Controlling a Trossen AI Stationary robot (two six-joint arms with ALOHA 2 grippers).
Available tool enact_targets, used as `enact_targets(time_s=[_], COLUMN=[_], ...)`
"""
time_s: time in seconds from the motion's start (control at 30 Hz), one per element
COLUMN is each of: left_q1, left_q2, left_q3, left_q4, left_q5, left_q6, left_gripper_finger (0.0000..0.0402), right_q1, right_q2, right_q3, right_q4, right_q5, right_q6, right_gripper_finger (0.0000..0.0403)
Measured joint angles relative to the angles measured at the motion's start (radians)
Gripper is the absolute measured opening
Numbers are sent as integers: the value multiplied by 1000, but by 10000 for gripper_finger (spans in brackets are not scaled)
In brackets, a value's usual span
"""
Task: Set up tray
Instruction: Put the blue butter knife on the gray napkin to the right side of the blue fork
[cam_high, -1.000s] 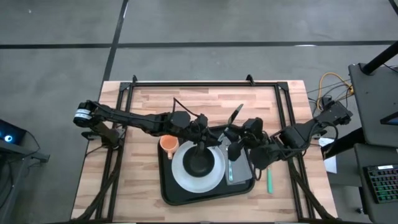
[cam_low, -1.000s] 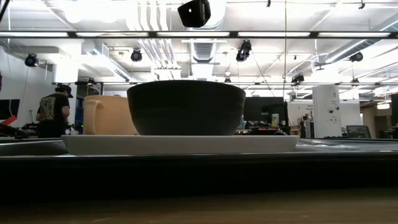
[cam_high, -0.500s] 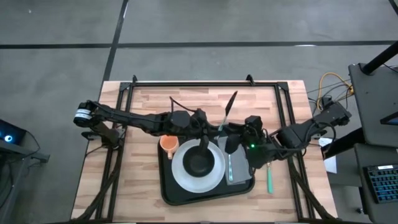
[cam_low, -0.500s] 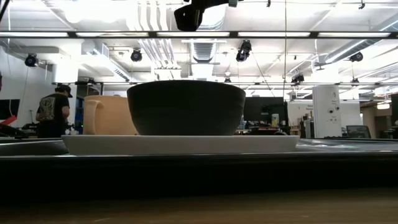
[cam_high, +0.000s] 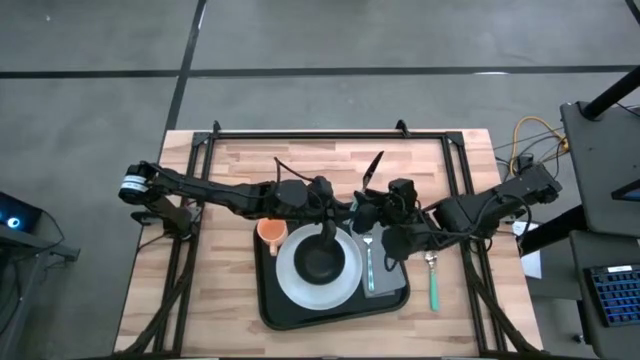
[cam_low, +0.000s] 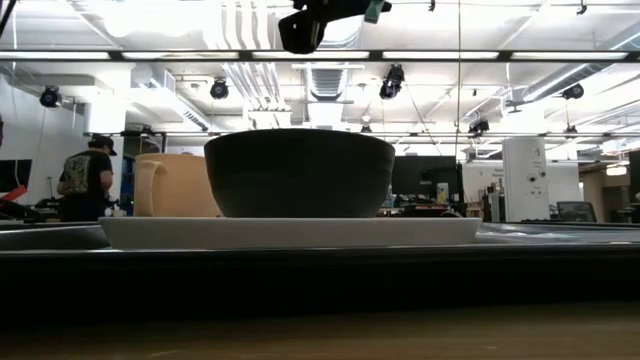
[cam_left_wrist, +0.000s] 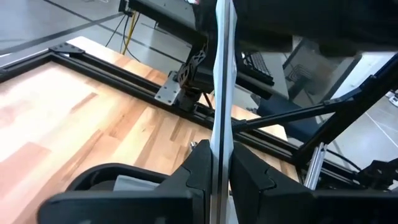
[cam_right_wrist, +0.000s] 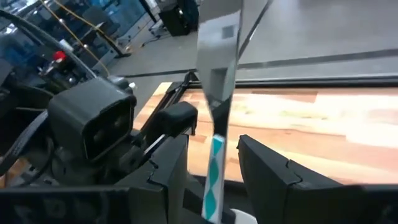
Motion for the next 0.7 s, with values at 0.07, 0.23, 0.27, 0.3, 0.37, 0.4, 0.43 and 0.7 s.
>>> enact_targets(time_s=[0.07,0.23,0.27,0.3,0.37,0.4,0.43,0.7], left_q1=[0,0,0,0,0,0,-1,5], left_q2=[0,0,0,0,0,0,0,-2], left_q3=[0,0,0,-1,-2,-2,-2,-4], left_q4=[-1,-6,-9,-10,-9,-5,-5,-15], left_q5=[0,0,0,0,2,0,0,18], left_q6=[2,20,24,24,25,25,25,16], left_gripper_finger=[18,18,18,18,18,18,18,63], right_q1=[-3,-15,-16,-17,-16,-15,-15,-15], right_q2=[12,40,47,49,49,47,45,22], right_q3=[0,0,0,0,0,0,0,-1], right_q4=[-3,-2,-4,-4,-8,-7,-4,-97], right_q5=[0,-15,-18,-20,-21,-20,-20,-63], right_q6=[19,57,67,69,67,60,55,73], right_gripper_finger=[131,106,94,80,43,28,24,20])
